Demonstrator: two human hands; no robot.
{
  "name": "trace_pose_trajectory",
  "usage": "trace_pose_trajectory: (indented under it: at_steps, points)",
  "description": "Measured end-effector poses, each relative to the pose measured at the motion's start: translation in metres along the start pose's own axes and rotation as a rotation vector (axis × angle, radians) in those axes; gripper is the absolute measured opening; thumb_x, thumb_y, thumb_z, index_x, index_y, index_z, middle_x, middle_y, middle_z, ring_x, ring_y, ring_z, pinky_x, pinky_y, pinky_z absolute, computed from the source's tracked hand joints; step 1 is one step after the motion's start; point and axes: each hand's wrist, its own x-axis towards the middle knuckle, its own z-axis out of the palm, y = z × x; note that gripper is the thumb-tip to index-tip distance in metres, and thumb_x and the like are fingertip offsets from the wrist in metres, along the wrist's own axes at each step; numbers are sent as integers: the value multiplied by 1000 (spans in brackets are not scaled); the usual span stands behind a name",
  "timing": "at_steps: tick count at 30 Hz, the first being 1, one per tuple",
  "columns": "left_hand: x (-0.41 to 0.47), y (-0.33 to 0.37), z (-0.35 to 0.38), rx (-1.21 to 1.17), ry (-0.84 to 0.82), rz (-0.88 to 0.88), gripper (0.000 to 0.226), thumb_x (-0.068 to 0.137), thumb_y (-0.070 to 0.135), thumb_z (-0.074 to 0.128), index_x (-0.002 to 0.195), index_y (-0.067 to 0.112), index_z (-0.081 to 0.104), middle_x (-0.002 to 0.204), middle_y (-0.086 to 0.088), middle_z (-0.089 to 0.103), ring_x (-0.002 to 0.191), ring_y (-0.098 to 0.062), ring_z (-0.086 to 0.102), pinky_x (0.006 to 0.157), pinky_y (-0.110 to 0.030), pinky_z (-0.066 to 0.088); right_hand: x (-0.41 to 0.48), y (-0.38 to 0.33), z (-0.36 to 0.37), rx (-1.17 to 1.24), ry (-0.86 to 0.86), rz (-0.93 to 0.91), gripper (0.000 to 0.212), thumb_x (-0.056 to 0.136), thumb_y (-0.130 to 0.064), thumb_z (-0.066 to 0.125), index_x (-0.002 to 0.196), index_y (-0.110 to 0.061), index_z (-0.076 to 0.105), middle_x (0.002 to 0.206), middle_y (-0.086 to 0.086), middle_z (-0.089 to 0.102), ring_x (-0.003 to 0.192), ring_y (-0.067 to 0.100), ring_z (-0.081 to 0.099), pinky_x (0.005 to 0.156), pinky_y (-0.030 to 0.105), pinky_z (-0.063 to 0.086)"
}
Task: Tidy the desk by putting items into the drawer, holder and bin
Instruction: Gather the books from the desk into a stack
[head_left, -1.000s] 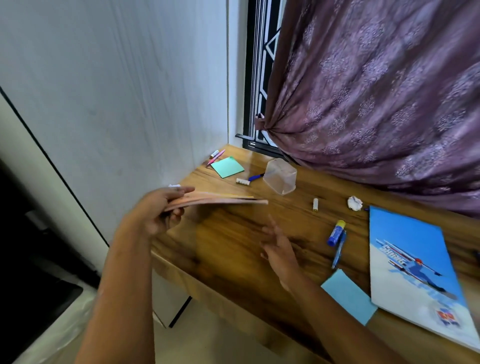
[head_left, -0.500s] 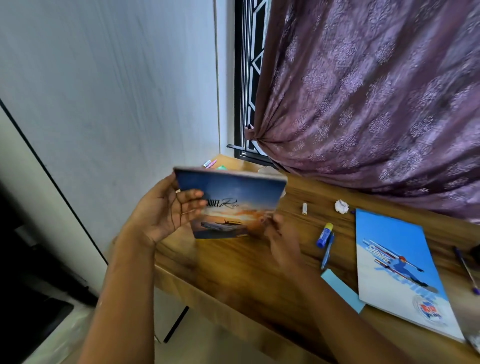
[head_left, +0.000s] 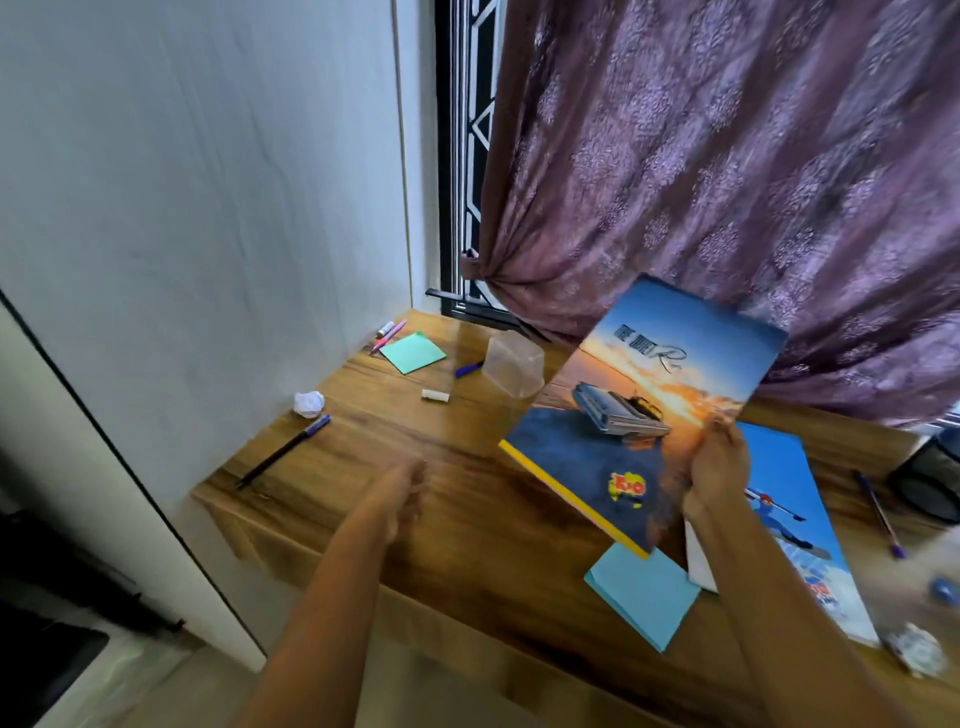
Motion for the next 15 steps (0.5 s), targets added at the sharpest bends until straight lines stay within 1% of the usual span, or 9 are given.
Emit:
trace_pose_trajectory:
  at_steps: [2, 4, 6, 7, 8, 9, 11, 13, 15]
  points:
    - [14, -5, 8, 38, 91, 43, 11, 95, 19, 50, 94, 13, 59, 74, -6, 57, 59, -16, 49, 46, -22, 38, 10, 1, -22, 8, 17, 98, 32, 102, -19, 37, 73, -21, 51, 68, -2, 46, 58, 9, 44, 48, 21, 38]
    - [32, -7, 16, 122, 157, 99, 22, 93, 19, 53, 112, 10, 59, 95, -16, 64, 75, -23, 57, 57, -28, 45, 20, 4, -41, -6, 34, 156, 32, 102, -20, 36, 75, -21, 53, 70, -1, 50, 60, 11, 48, 49, 22, 42]
    - [52, -6, 20, 268, 204, 165, 41, 90, 22, 54, 131, 13, 51, 126, -19, 57, 106, -30, 56, 83, -40, 52, 28, 8, -57, -26, 31, 194, 28, 102, -27, 37, 86, -18, 58, 79, 2, 57, 67, 15, 54, 57, 27, 46]
    - [60, -5, 23, 356, 218, 186, 49, 91, 24, 53, 138, 17, 44, 136, -17, 50, 119, -33, 50, 96, -46, 47, 32, 10, -65, -20, 25, 212, 27, 102, -30, 37, 96, -17, 60, 85, 4, 60, 73, 18, 58, 65, 31, 50]
    - [68, -2, 25, 443, 233, 204, 54, 92, 26, 51, 143, 20, 37, 141, -15, 45, 125, -34, 44, 103, -48, 41, 35, 13, -72, -18, 23, 224, 29, 102, -32, 38, 107, -14, 60, 92, 7, 62, 81, 22, 60, 74, 36, 53]
    - [75, 1, 27, 520, 253, 223, 56, 92, 28, 50, 145, 22, 32, 144, -15, 41, 129, -35, 40, 106, -49, 37, 39, 15, -79, -23, 29, 232, 32, 102, -34, 39, 115, -13, 59, 98, 9, 63, 87, 25, 61, 83, 41, 52]
    - [87, 7, 31, 645, 294, 250, 61, 92, 30, 50, 148, 24, 25, 147, -14, 38, 132, -35, 35, 109, -49, 33, 46, 17, -91, -31, 38, 229, 32, 101, -35, 42, 120, -15, 57, 100, 10, 63, 88, 27, 61, 87, 45, 49]
    - [98, 11, 36, 782, 325, 256, 66, 93, 33, 48, 150, 22, 18, 147, -16, 37, 133, -36, 34, 111, -47, 29, 51, 15, -102, -50, 45, 226, 31, 100, -35, 44, 119, -15, 58, 98, 10, 64, 84, 26, 61, 85, 44, 50]
    - [108, 15, 41, 893, 346, 263, 66, 94, 38, 45, 151, 23, 14, 148, -16, 36, 135, -35, 31, 111, -46, 23, 57, 13, -114, -86, 44, 236, 30, 100, -34, 44, 115, -13, 59, 89, 10, 65, 74, 25, 61, 77, 40, 50]
